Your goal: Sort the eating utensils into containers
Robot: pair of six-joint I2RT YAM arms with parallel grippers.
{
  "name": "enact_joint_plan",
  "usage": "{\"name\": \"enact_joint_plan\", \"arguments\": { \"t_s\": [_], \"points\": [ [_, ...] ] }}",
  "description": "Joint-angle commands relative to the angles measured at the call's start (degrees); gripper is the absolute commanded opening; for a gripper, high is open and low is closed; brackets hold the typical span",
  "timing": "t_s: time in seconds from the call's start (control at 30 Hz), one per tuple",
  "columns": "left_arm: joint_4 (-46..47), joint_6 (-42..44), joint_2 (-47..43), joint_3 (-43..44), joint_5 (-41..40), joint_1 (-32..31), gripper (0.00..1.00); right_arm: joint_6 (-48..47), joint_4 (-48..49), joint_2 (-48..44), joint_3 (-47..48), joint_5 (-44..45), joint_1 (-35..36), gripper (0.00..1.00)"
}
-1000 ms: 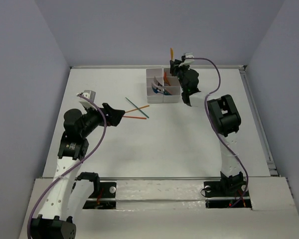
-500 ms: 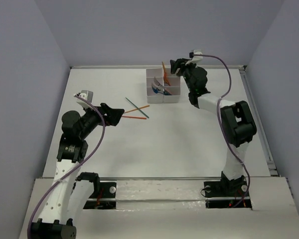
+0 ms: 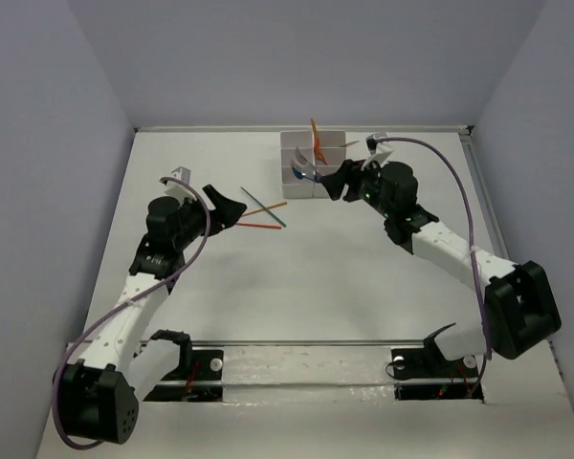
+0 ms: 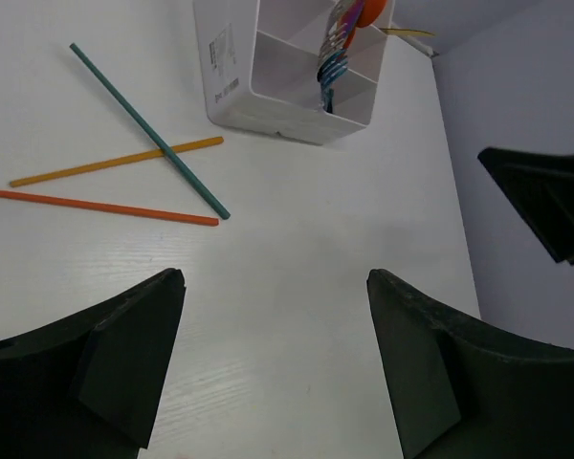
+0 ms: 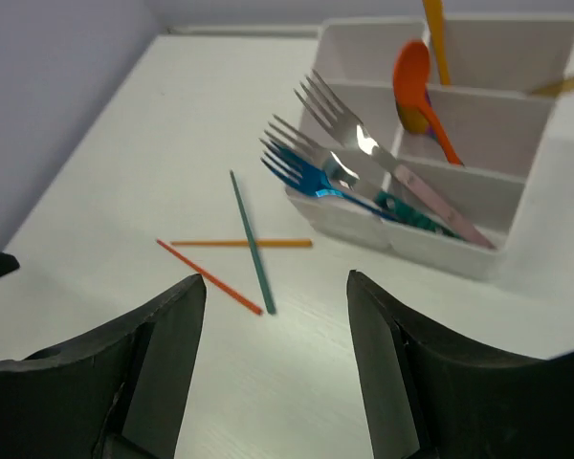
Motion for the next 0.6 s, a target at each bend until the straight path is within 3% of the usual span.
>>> {"name": "enact_joint_plan", "arguments": {
  "t_s": [0.0, 0.2, 0.33, 0.57],
  "points": [
    [7.33, -8.86, 4.45, 0.9, -11.17, -5.09, 0.76, 0.14, -11.06, -6.49, -2.67, -1.02, 3.07, 0.67],
    [12.17, -16.33, 20.42, 5.03, -20.13, -11.52, 0.74, 0.14, -17.22, -13.53, -6.09, -0.48, 3.78, 0.65],
    [16.3, -18.89, 24.93, 4.51, -25.75, -12.84, 0.68, -1.0, -20.03, -15.11, -6.54, -1.19, 3.78, 0.64],
    [13.24, -18.55, 36.0, 12.4, -32.71, -16.45, 0.64, -1.62, -19.6, -16.61, -7.76, -1.8, 3.78, 0.6]
  ]
}}
